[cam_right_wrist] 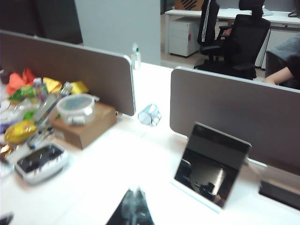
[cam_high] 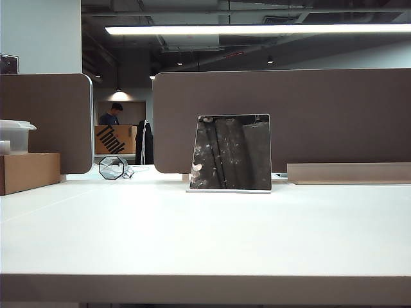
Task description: Push the center of the mirror on the table forward to move it for a short distance.
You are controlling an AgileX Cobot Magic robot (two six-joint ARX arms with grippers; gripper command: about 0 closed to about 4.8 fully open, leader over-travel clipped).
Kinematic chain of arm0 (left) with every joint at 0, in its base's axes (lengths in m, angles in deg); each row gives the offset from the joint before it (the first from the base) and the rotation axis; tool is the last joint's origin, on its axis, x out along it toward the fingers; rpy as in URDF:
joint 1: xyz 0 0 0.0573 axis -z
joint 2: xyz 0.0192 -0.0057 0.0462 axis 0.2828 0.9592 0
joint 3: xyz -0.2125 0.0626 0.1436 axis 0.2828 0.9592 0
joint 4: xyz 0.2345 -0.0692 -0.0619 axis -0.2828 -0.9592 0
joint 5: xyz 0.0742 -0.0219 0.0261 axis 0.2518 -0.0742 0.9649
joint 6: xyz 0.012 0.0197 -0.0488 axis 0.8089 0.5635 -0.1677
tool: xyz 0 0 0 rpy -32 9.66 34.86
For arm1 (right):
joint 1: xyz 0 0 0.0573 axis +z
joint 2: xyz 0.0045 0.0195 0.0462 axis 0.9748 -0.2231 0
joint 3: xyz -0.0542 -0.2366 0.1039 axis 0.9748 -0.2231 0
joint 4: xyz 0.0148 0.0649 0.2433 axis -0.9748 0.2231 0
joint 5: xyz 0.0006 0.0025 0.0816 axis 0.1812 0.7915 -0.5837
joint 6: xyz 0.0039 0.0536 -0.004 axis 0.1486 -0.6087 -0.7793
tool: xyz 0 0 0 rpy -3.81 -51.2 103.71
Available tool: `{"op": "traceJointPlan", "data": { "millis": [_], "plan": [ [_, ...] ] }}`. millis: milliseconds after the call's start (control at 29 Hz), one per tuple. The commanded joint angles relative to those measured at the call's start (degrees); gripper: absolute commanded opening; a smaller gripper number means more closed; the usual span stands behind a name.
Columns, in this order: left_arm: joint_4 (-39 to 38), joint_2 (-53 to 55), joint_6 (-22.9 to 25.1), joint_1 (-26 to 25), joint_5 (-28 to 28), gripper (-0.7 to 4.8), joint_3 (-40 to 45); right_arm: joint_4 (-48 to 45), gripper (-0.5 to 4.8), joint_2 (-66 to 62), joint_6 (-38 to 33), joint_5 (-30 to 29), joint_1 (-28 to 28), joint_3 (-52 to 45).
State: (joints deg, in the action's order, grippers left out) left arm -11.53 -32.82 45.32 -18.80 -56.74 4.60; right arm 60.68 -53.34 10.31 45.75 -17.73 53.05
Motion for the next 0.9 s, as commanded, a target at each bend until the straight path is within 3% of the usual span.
{"op": "traceJointPlan", "data": {
  "millis": [35, 207, 380, 518, 690, 897],
  "plan": [
    [0.57, 0.02, 0.02, -0.11, -0.24, -0.05, 0.02, 7.17, -0.05, 3.23, -3.5, 9.57, 8.94, 0.02],
    [0.52, 0.02, 0.02, -0.07, -0.24, -0.05, 0.02, 11.96, -0.05, 9.38, -10.1, 21.07, 25.66, -4.11],
    [0.55, 0.02, 0.02, -0.09, -0.24, -0.05, 0.02, 11.61, -0.05, 16.59, -14.51, 34.75, 36.5, -17.44],
    [0.52, 0.02, 0.02, -0.09, -0.22, -0.05, 0.02, 11.17, -0.05, 21.64, -18.99, 42.8, 39.1, -28.24],
    [0.57, 0.02, 0.02, -0.09, -0.24, -0.05, 0.02, 11.19, -0.04, 25.14, -20.04, 42.42, 39.3, -36.52],
    [0.55, 0.02, 0.02, -0.09, -0.24, -0.05, 0.02, 11.93, -0.04, 25.81, -20.04, 42.42, 39.28, -39.45]
  ]
}}
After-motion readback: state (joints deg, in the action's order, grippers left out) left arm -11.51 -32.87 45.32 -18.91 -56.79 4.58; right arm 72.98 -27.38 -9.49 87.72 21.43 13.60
